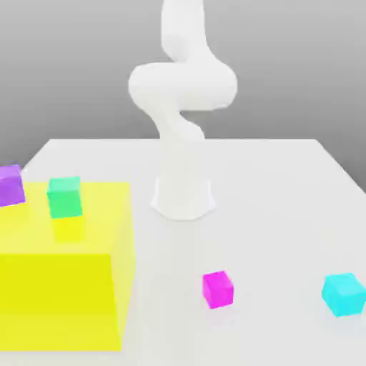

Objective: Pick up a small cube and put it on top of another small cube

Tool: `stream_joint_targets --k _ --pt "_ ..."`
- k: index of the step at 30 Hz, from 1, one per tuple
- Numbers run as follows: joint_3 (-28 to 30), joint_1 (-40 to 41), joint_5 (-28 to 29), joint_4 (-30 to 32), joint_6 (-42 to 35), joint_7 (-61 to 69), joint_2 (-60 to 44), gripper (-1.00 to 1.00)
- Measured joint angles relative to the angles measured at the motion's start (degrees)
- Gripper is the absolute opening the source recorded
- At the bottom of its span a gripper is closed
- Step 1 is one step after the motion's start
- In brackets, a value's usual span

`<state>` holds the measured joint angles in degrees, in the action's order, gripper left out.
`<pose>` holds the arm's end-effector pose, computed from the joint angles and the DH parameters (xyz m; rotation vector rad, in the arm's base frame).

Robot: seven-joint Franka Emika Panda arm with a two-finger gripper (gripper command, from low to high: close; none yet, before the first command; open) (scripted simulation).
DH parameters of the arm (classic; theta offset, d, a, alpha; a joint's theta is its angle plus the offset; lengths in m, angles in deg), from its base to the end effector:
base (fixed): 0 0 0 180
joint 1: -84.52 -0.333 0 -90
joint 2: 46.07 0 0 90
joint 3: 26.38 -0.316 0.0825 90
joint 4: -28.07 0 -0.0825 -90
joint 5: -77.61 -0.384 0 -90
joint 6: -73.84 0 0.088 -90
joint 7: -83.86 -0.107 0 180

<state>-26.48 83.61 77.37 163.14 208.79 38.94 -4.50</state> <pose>0.3771 0.0069 0.6611 -2.5063 1.0130 -0.9403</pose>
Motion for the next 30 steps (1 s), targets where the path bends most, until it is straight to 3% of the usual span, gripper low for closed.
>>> stream_joint_targets --k 19,26,27,30 --pt "-3.0 -6.8 0.0 28.6 29.4 6.9 -40.7 0.00" --pt "-0.7 -8.8 2.8 27.3 41.1 5.1 -55.3 0.00" --pt "-0.4 -9.1 2.8 26.9 42.5 5.0 -57.0 -1.00" --pt "-0.4 -9.0 2.9 26.9 42.5 5.0 -57.0 -1.00"
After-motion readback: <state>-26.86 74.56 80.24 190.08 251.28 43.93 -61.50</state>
